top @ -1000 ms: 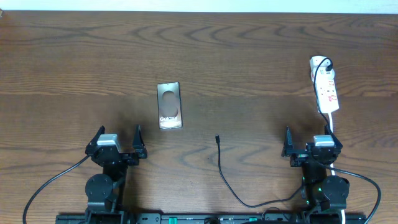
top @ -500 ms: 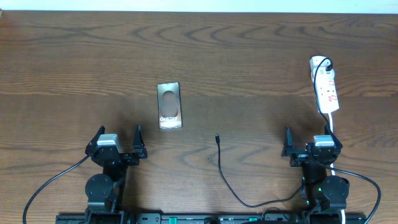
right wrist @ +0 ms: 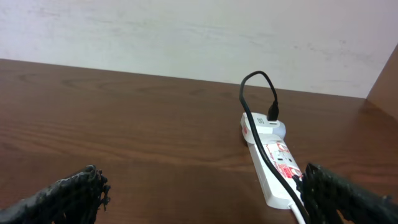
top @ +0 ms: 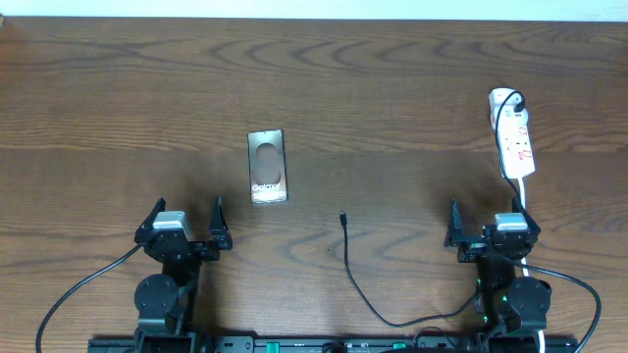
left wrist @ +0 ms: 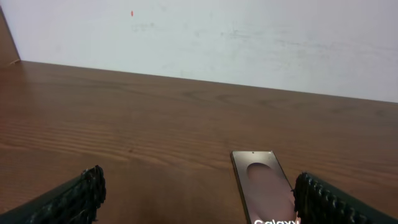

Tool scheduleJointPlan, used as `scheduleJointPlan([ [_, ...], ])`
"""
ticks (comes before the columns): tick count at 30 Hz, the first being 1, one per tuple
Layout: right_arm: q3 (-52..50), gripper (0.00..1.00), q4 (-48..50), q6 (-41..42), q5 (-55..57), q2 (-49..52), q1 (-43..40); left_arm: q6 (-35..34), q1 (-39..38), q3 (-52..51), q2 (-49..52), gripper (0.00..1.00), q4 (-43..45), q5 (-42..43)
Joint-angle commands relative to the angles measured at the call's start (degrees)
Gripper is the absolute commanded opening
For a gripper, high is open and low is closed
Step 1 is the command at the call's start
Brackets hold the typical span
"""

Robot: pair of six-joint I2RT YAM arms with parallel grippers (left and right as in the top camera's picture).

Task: Plug charger to phone and switch on socket

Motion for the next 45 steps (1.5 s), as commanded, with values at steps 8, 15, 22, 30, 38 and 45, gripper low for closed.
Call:
scheduleJointPlan([
  [8,-0.09,0.99,-0.13,0.68,0.66,-0.02,0.33,-0.9,-0.22,10.75,1.16,0.98,-5.07,5.01],
  [15,-0.09,0.99,-0.13,0.68,0.66,-0.02,0.33,-2.71,-0.22,32.98,13.07,0.98,-19.23,8.96],
  [22,-0.09,0.99,-0.13,0.68,0.66,-0.02,0.33,-2.69,-0.22,67.21,39.91,0.98,-42.71,8.76],
  [30,-0.09,0.99,-0.13,0.68,0.66,-0.02,0.33,-1.53,-0.24,104.26,73.2,0.98,-70.97,8.81],
  [38,-0.09,0.99,-0.13,0.68,0.66,-0.02,0.33,-2.86,-0.24,109.37,93.83,0.98,-77.83,8.87],
  [45,-0.09,0.99,-0.13,0.68,0.66,0.0,0.33,-10.56,-0.22,109.37,107.91,0.98,-76.7,8.96],
])
